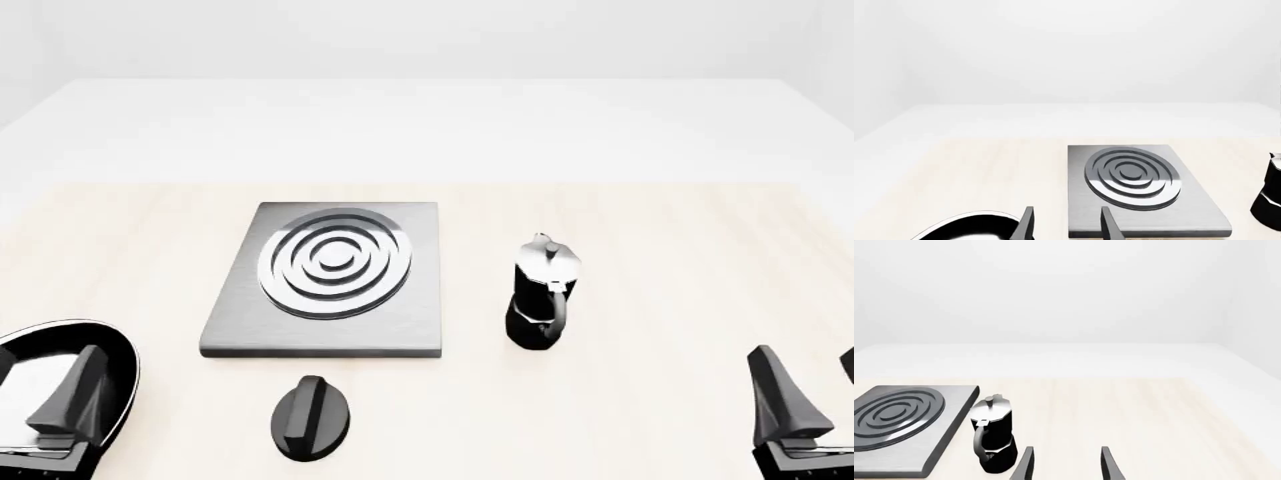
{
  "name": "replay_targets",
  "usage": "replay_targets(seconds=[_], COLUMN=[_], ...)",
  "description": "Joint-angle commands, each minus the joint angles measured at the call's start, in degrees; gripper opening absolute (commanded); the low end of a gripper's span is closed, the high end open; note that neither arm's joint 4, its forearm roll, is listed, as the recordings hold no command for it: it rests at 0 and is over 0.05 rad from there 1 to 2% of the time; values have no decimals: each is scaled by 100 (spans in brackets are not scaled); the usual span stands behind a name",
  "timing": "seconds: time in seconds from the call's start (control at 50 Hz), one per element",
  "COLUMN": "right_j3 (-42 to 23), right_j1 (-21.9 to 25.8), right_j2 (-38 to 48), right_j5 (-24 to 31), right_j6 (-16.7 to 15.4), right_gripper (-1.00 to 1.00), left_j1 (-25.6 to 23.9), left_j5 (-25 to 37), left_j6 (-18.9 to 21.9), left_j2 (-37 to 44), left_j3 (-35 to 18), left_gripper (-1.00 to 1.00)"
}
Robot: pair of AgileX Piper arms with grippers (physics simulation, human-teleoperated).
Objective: Turn on the stove.
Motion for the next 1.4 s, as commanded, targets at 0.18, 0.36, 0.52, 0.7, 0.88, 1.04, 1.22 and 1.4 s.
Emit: replay_targets(seconds=[0.18,0.36,0.52,0.7,0.88,1.04,1.22,1.4], right_j3=[-3,-4,-2,0,1,1,2,3], right_j1=[-21,-3,16,26,30,33,33,42], right_j2=[8,0,6,12,12,14,12,25], right_j5=[-33,-73,-51,-56,-48,-42,-35,-23], right_j6=[2,-15,-43,-61,-64,-63,-61,-57], right_gripper=[100,100,100,100,100,100,100,100], left_j1=[-361,-685,-1352,-2410,-2828,-3001,-3320,-3569], left_j5=[-599,-786,-565,-293,-89,96,145,221], left_j6=[-151,153,-300,-121,-561,-634,-1136,-1374], left_j2=[1106,2355,3469,4804,5437,5506,6018,6284], left_j3=[-192,-786,-1424,-2435,-2809,-2957,-2984,-3095], left_gripper=[100,100,100,100,100,100,100,100])
